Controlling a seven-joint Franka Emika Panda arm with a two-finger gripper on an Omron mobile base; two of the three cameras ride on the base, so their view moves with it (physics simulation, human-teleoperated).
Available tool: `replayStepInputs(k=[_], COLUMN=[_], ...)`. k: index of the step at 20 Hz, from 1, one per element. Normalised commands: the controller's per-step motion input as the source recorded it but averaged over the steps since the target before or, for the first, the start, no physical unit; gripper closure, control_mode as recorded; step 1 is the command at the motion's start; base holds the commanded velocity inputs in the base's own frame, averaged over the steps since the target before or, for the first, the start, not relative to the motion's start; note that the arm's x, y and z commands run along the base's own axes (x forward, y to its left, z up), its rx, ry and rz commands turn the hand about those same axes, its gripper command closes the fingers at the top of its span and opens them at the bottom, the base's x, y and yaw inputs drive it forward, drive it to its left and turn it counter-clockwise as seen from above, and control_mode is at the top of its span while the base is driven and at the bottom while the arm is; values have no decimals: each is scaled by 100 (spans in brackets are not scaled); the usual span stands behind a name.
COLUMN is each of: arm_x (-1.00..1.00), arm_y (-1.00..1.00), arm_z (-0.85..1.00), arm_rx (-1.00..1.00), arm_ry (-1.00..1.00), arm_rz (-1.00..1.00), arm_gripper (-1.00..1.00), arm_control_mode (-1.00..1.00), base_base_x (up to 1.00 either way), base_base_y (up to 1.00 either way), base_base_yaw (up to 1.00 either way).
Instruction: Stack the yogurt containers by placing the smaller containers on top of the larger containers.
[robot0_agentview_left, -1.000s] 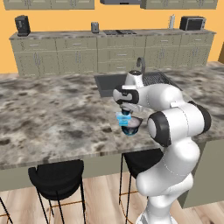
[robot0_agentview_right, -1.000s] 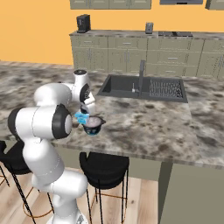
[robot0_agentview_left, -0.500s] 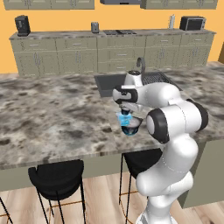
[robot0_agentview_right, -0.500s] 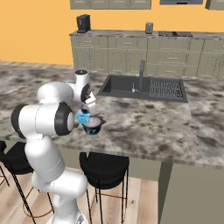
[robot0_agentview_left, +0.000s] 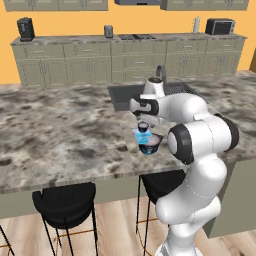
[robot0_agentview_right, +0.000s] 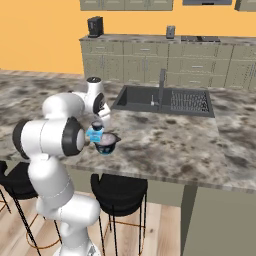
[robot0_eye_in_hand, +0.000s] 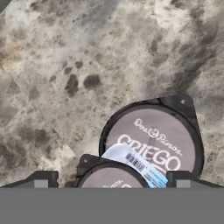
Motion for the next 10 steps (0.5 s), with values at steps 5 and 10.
replayStepInputs(k=[5,10], arm_x=[-15,-54], arm_y=[-41,-53], arm_z=[48,12], arm_rx=[5,2], arm_ry=[0,0], arm_rz=[-4,-2], arm_gripper=[-100,-100], arm_control_mode=[-100,-100], base_base_x=[0,0], base_base_y=[0,0], base_base_yaw=[0,0])
